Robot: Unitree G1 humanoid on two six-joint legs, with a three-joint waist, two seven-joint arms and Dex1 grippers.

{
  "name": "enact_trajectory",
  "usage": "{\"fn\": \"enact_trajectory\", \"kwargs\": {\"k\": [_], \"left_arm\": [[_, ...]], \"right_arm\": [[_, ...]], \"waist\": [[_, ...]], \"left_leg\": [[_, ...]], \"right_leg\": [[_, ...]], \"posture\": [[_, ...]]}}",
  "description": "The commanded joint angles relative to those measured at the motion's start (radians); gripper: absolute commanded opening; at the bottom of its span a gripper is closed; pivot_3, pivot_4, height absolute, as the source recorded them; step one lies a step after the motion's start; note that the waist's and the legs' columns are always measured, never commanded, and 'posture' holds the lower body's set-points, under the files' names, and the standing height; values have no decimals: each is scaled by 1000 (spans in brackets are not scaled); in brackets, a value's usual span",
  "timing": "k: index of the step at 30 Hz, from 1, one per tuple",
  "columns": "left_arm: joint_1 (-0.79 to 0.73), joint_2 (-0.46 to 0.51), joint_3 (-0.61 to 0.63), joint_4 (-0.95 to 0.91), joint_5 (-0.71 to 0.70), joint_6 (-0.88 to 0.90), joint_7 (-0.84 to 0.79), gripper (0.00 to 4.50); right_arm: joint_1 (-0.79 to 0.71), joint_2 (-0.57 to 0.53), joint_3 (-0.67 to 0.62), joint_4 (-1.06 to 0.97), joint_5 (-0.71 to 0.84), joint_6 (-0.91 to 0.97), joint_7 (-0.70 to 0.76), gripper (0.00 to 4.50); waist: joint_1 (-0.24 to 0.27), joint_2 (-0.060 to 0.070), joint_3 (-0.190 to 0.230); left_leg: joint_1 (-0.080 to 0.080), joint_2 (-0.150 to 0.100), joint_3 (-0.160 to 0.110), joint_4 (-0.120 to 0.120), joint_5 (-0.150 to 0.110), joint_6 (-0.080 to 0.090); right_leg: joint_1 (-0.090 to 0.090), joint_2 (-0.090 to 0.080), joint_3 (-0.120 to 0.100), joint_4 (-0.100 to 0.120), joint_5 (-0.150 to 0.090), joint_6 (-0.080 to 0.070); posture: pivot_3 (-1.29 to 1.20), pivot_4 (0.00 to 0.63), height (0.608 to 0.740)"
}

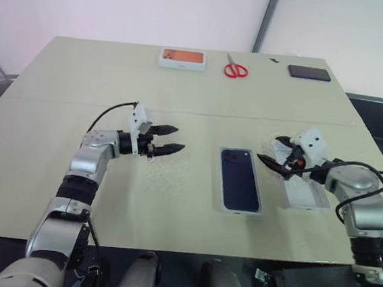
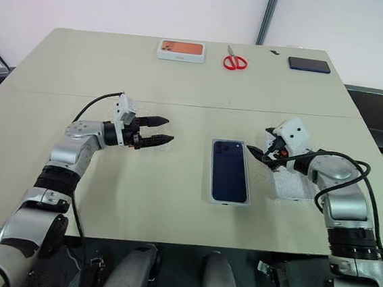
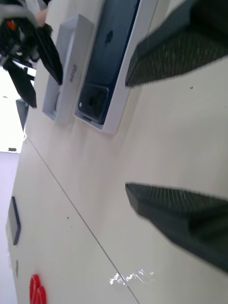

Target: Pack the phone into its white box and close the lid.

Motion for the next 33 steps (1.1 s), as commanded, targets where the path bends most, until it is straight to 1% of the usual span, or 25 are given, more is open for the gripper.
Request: {"fn": "enact_trajectory", "kwargs": {"k": [1, 3, 5, 6, 7, 10, 13, 14, 16, 19, 21, 25, 29, 30, 33], "left_arm": [[76, 55, 40, -114, -55, 3, -44, 4456], [132, 84, 51, -167, -73, -8, -65, 4456], [181, 112, 70, -218, -112, 16, -90, 4456], [203, 124, 75, -237, -117, 1, -97, 4456], [222, 132, 79, -252, -117, -21, -100, 4456], [262, 141, 90, -289, -131, -53, -103, 4456], [298, 146, 91, -310, -120, -113, -108, 4456], [309, 148, 89, -317, -121, -124, -111, 4456], [322, 148, 83, -327, -118, -146, -110, 4456], [335, 147, 69, -345, -122, -152, -113, 4456], [340, 146, 63, -359, -130, -148, -118, 4456], [365, 152, 53, -389, -147, -139, -139, 4456], [395, 155, 48, -432, -156, -134, -147, 4456], [403, 155, 48, -441, -158, -134, -146, 4456], [418, 158, 44, -458, -160, -135, -147, 4456]], "right_arm": [[44, -26, -51, -64, 13, 46, -27, 4500], [81, -46, -66, -115, 28, 107, -26, 4500], [132, -73, -79, -186, 31, 182, -30, 4500], [154, -75, -97, -228, 61, 238, -31, 4500], [175, -73, -115, -273, 84, 299, -44, 4500], [231, -88, -130, -370, 90, 400, -71, 4500], [242, -78, -154, -437, 88, 492, -138, 4500], [238, -65, -155, -471, 87, 555, -176, 4500], [227, -54, -138, -528, 86, 641, -222, 4500], [184, -73, -111, -558, 104, 813, -247, 4500], [127, -113, -70, -544, 106, 892, -242, 4500], [-6, -113, -27, -479, 160, 1060, -228, 4500], [-79, -119, 20, -424, 179, 1120, -223, 4500], [-97, -103, 17, -404, 184, 1152, -230, 4500], [-113, -122, 59, -387, 194, 1173, -224, 4500]], "waist": [[-1, 0, 0], [-3, 0, 0], [-1, 1, 0], [-1, 1, 0], [0, 1, 0], [1, 1, 0], [2, 1, 0], [2, 2, 0], [2, 2, 0], [2, 2, 0], [0, 2, 0], [0, 3, 1], [0, 3, 1], [0, 3, 1], [2, 3, 1]], "left_leg": [[0, 0, 0, 0, 0, 0], [0, 1, 0, -1, 0, 0], [0, 1, 0, -1, 0, 0], [0, 2, 0, -1, 0, 0], [0, 3, 0, -1, 0, 0], [1, 3, -1, -1, 0, 1], [1, 3, 0, -1, 0, 1], [0, 3, -1, -1, 0, 1], [1, 3, -1, -2, -1, 1], [0, 3, -1, -2, -1, 1], [0, 3, -1, -2, -1, 1], [0, 3, 0, -2, -1, 2], [0, 3, 0, -2, -2, 3], [0, 2, 0, -2, -2, 3], [0, 2, 0, -2, -2, 3]], "right_leg": [[0, 0, 0, 0, 0, 0], [-1, 0, 1, 0, 0, 0], [-1, 0, 1, 1, 0, 0], [-1, 0, 1, 1, 0, 0], [-1, 0, 1, 1, 0, 0], [-1, 0, 2, 0, 0, 0], [-1, -1, 2, 0, 0, 0], [-1, -1, 2, 0, 0, 0], [-1, -1, 2, 0, 0, 0], [-1, -2, 2, 0, 0, -1], [-1, -2, 2, -1, 0, -1], [-2, -3, 2, -1, 0, -1], [-2, -3, 2, -1, 0, 0], [-2, -3, 2, -1, 0, 0], [-2, -4, 1, -1, 0, 0]], "posture": [[0, 150, 740], [0, 150, 740], [0, 150, 740], [0, 150, 740], [0, 150, 740], [0, 150, 740], [0, 150, 740], [0, 150, 740], [0, 150, 740], [0, 150, 740], [0, 150, 740], [0, 150, 740], [0, 150, 740], [0, 150, 740], [0, 150, 740]]}}
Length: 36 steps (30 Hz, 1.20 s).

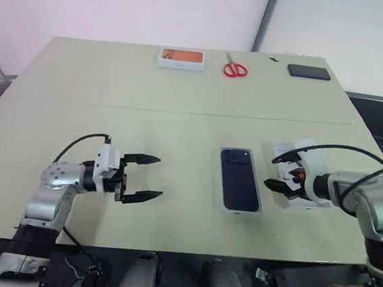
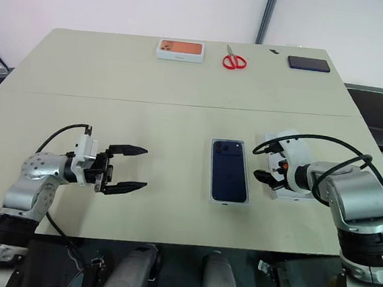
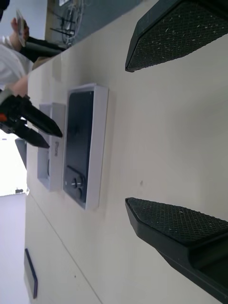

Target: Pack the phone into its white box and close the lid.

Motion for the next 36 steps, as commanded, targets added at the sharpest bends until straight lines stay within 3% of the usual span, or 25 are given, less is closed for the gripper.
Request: {"fn": "enact_trajectory", "kwargs": {"k": [1, 21, 23, 25, 29, 31, 36], "left_arm": [[8, 9, -1, -47, -20, -5, 1, 4456], [6, -25, -23, -36, -9, -25, 50, 4456], [4, -25, -24, -34, -7, -27, 51, 4500], [2, -28, -23, -31, -5, -28, 55, 4500], [1, -30, -26, -32, -3, -29, 60, 4500], [1, -30, -27, -34, -3, -28, 64, 4500], [0, -27, -28, -30, -2, -28, 69, 4500]], "right_arm": [[-24, -31, 26, 5, 8, 19, -4, 4500], [-101, 26, -24, 73, 21, 143, -108, 4500], [-96, 34, -28, 79, 22, 143, -119, 3957], [-83, 39, -18, 72, 15, 138, -130, 3143], [-61, 79, -28, 57, 0, 143, -177, 926], [-55, 98, -32, 47, -1, 143, -196, 106], [-65, 124, -54, 53, 5, 143, -224, 43]], "waist": [[1, 0, 0], [-1, 0, 0], [-1, 0, 0], [-1, 0, 0], [-1, 0, 0], [-2, -1, -1], [-2, -1, -1]], "left_leg": [[0, 0, 0, 0, 0, 0], [0, 0, 0, 0, 0, 0], [0, 0, 0, 0, 0, 0], [0, 0, 0, 0, 0, 0], [0, 0, 0, 0, 0, 0], [0, 0, 0, 0, 0, 0], [1, 0, 0, 0, 0, 0]], "right_leg": [[0, 0, 0, 0, 0, 0], [0, 0, 0, 0, 0, 0], [0, 0, 0, 0, 0, 0], [0, 0, 0, 0, 0, 0], [0, 1, -1, 0, 0, 0], [1, 1, -1, 0, 0, 0], [1, 1, -1, -1, 0, 0]], "posture": [[0, 150, 740], [0, 150, 740], [0, 150, 740], [0, 150, 740], [0, 150, 740], [0, 150, 740], [0, 150, 740]]}}
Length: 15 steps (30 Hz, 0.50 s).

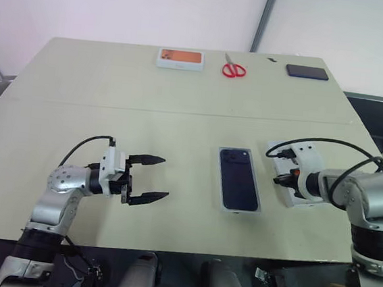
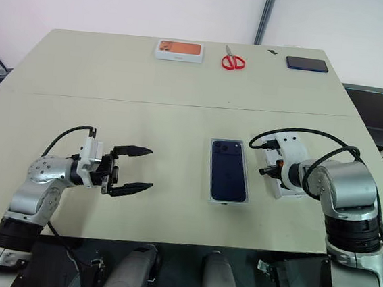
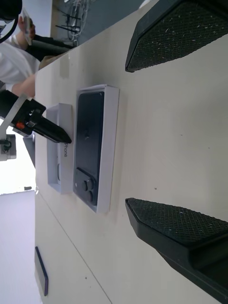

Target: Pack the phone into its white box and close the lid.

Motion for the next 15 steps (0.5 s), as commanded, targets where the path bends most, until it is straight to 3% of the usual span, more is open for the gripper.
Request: {"fn": "enact_trajectory", "kwargs": {"k": [1, 5, 9, 13, 15], "left_arm": [[-10, 3, 0, -4, -5, -10, 4, 4500], [-19, -1, 0, 6, -5, -7, 13, 4500], [-38, -13, 10, 27, -11, 11, 46, 4500], [-59, -18, 22, 47, -11, 14, 74, 4500], [-62, -14, 23, 49, -21, 31, 77, 4500]], "right_arm": [[-7, 17, -22, 9, 0, 7, -27, 43], [-32, 45, -55, 5, 1, -2, -34, 43], [-77, 131, -150, 8, 23, -40, -26, 43], [-151, 288, -321, -3, 100, -62, 8, 43], [-150, 314, -334, -34, 126, -105, 25, 43]], "waist": [[-1, 0, 0], [-1, 0, 0], [-2, 1, 1], [-4, 2, 1], [-4, 2, 1]], "left_leg": [[0, 0, 0, 0, 0, 0], [0, 0, 0, 0, 0, 0], [0, 0, 0, 0, 0, 0], [-1, 0, 0, -1, 0, 0], [-1, 0, 0, -1, 0, 0]], "right_leg": [[0, 0, 0, 0, 0, 0], [0, 0, 0, 0, 0, 0], [-1, 0, 0, 1, 0, 0], [-2, 1, 1, 1, 0, 0], [-2, 2, 1, 1, 0, 0]], "posture": [[0, 150, 740], [0, 150, 740], [0, 150, 740], [0, 150, 740], [0, 150, 740]]}}
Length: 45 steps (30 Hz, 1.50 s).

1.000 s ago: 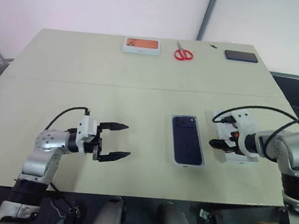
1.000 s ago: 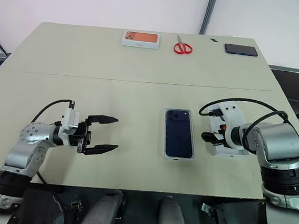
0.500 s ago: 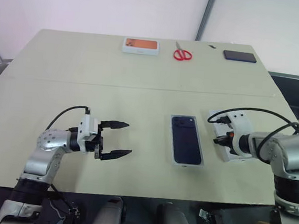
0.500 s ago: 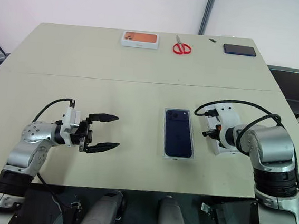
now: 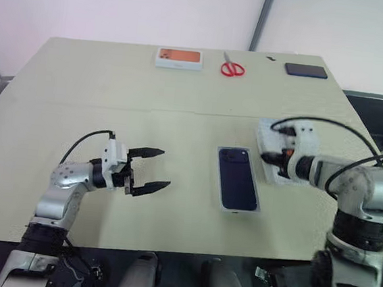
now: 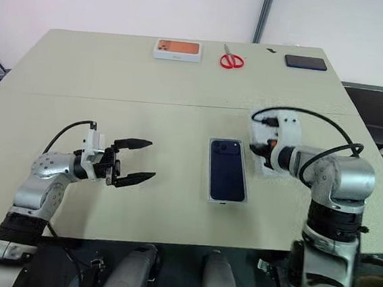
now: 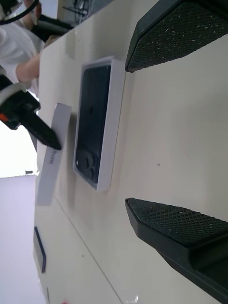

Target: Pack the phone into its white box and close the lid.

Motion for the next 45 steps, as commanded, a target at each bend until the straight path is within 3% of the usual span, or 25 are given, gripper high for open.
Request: {"fn": "enact_trajectory", "kwargs": {"k": [1, 6, 8, 14, 18, 23, 25, 30, 33, 40, 45], "left_arm": [[-13, 4, 23, -8, -24, 19, 12, 4500], [-22, 2, 29, -11, -30, 40, 31, 4500], [-28, 4, 28, -7, -32, 56, 35, 4500], [-47, -4, 32, -10, -46, 91, 60, 4500], [-68, -26, 28, -12, -45, 109, 97, 4500], [-68, -39, 19, -29, -39, 119, 109, 4500], [-73, -45, 21, -27, -41, 124, 119, 4500], [-60, -63, 1, -53, -52, 156, 121, 4500], [-51, -73, -20, -69, -57, 175, 106, 3669], [-60, -133, -88, -74, -18, 160, 123, 81], [-103, -188, -117, -14, 25, 136, 154, 29]], "right_arm": [[-29, 47, -73, -65, 69, -51, 28, 43], [-80, 205, -233, -82, 211, 46, 31, 43], [-68, 251, -283, -53, 374, 58, 12, 43], [38, 233, -267, -62, 708, 58, -88, 43], [146, 196, -201, -24, 989, 57, -184, 43], [261, 86, 37, -32, 1464, -239, -458, 43], [304, 46, 114, -57, 1530, -319, -490, 43], [386, -25, 238, -83, 1530, -421, -506, 43], [385, -49, 290, -67, 1530, -466, -530, 0], [368, -78, 339, -12, 1504, -543, -555, 0], [382, -95, 355, -2, 1482, -563, -553, 0]], "waist": [[1, 0, 0], [1, 0, 0], [1, 0, 0], [1, 1, 1], [0, 1, 1], [-6, 2, 1], [-6, 2, 1], [-1, 1, 1], [-1, 1, 1], [3, 1, 1], [4, 1, 1]], "left_leg": [[0, 0, 0, -1, 0, 0], [0, 1, 0, -1, 0, 0], [0, 1, 0, -1, 0, 0], [0, 1, -1, -3, 0, 0], [0, 1, 0, -3, 0, 0], [0, 1, 0, -3, 0, 0], [0, 1, 0, -3, 0, 0], [0, 1, 0, -3, 0, 0], [0, 1, 0, -2, 0, 0], [0, 2, 0, -2, 0, 0], [-1, 1, 0, -2, 0, 0]], "right_leg": [[0, 0, 0, 0, 0, 0], [-1, 1, 0, 1, 0, 0], [-1, 1, 0, 1, 0, 0], [-2, 0, 1, 1, 0, 0], [-1, 1, 1, 1, 0, 0], [-2, 1, 2, 1, 0, 0], [-2, 1, 2, 1, 0, 0], [-1, 1, 2, 0, 0, 0], [-1, 1, 2, 0, 0, 0], [-1, 2, 2, -1, 0, 0], [-1, 2, 2, -1, 0, 0]], "posture": [[0, 150, 740], [0, 150, 740], [0, 150, 740], [0, 150, 740], [0, 150, 740], [0, 150, 740], [0, 150, 740], [0, 150, 740], [0, 150, 740], [0, 150, 740], [0, 150, 740]]}}
